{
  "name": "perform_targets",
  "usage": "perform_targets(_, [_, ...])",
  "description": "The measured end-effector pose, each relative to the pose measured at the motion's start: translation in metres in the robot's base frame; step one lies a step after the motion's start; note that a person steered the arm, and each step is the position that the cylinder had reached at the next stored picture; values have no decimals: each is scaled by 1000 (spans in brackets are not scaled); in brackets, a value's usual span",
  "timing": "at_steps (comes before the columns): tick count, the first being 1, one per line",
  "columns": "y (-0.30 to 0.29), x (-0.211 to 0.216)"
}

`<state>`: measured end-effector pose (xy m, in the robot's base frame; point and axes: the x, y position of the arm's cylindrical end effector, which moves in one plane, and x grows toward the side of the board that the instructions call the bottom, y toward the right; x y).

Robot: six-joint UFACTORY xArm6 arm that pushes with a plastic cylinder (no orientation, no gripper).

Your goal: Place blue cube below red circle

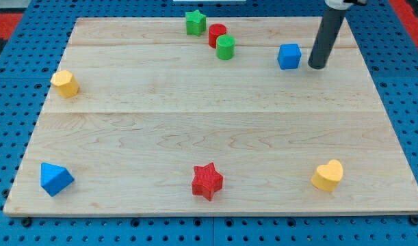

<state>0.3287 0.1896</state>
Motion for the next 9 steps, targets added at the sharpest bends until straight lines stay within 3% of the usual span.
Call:
perform_targets(3, [-144, -56])
perform_targets(9, [-148, -61])
